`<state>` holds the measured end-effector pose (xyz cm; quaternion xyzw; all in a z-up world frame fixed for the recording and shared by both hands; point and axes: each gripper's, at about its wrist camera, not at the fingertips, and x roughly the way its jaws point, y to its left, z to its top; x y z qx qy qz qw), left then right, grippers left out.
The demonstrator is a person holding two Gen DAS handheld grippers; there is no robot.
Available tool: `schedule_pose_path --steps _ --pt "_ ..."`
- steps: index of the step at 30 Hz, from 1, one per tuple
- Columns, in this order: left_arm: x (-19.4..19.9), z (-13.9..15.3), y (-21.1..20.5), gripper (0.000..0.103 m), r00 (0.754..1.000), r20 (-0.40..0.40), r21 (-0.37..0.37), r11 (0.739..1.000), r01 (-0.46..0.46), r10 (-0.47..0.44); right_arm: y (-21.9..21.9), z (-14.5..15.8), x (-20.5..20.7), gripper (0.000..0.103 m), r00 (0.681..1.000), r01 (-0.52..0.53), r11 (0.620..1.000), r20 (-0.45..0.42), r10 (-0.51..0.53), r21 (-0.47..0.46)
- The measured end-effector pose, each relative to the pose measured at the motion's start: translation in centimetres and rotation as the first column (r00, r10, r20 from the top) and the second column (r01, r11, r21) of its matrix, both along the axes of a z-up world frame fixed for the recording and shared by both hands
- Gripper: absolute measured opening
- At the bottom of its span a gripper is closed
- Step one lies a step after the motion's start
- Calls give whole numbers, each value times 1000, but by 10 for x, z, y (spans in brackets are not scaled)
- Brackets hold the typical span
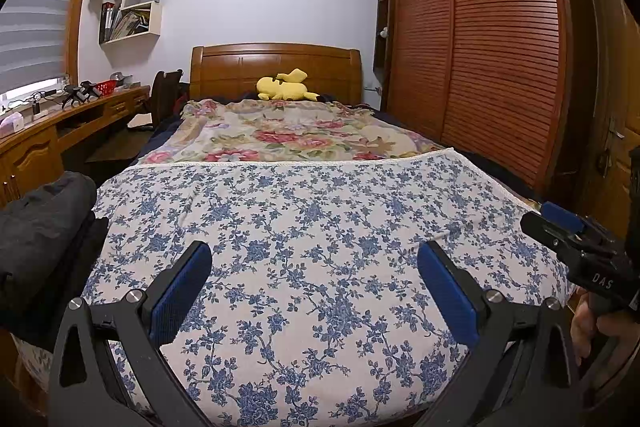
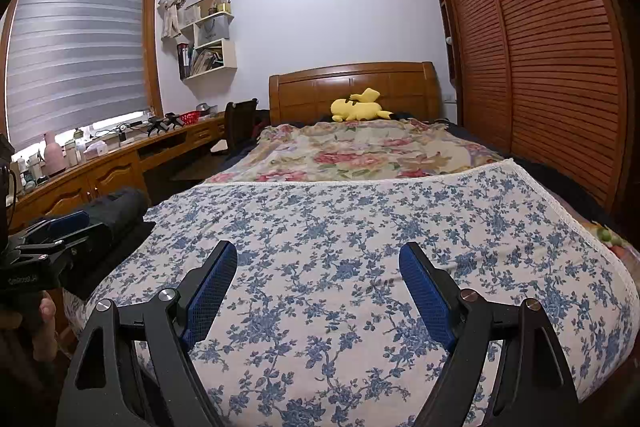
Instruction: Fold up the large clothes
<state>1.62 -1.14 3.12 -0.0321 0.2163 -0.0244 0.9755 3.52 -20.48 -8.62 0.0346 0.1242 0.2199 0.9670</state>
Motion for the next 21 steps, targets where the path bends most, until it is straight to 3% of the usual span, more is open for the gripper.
schedule_pose_path --steps 21 --pt "-3 2 1 103 1000 11 4 1000 -7 7 -7 -1 6 84 1000 -17 1000 7 17 -7"
